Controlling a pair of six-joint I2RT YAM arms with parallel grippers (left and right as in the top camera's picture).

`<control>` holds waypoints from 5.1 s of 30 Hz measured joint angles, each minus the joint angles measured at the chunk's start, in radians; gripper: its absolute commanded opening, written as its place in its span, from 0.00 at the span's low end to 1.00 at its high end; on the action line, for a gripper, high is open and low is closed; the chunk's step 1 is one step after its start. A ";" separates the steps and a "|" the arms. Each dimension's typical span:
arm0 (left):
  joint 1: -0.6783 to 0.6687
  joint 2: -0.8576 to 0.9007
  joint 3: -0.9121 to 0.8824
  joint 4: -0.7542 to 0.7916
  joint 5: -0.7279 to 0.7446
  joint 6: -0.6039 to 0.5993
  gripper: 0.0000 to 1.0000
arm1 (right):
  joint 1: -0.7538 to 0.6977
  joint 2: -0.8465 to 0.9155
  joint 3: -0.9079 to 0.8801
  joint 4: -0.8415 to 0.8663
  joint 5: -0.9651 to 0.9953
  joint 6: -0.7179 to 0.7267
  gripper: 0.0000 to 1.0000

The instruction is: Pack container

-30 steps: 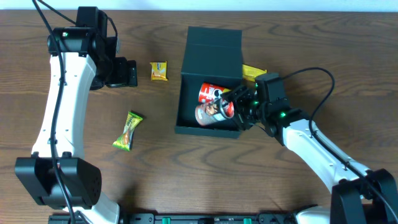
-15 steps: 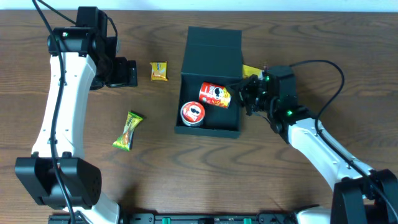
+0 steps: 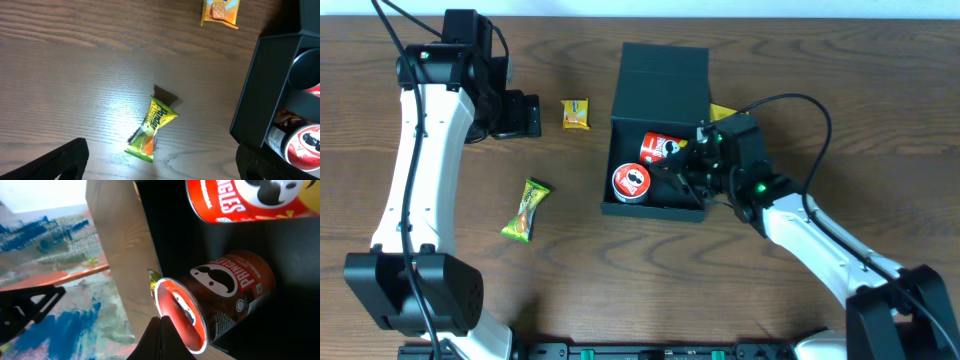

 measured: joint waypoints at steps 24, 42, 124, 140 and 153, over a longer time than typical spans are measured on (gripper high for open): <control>0.000 0.000 0.000 0.001 0.000 0.000 0.96 | -0.046 0.099 0.036 0.063 -0.122 -0.011 0.01; 0.000 0.000 -0.071 0.025 0.000 0.000 0.96 | 0.010 0.099 0.039 -0.083 -0.174 0.006 0.01; 0.000 0.000 -0.095 0.071 0.000 0.000 0.96 | 0.151 0.353 0.443 -0.449 0.163 -0.386 0.02; 0.000 0.000 -0.095 0.071 0.000 0.000 0.95 | 0.158 0.369 0.578 -0.681 0.316 -0.434 0.02; 0.000 0.000 -0.095 0.071 0.000 0.000 0.95 | 0.176 0.369 0.605 -0.692 0.329 -0.438 0.02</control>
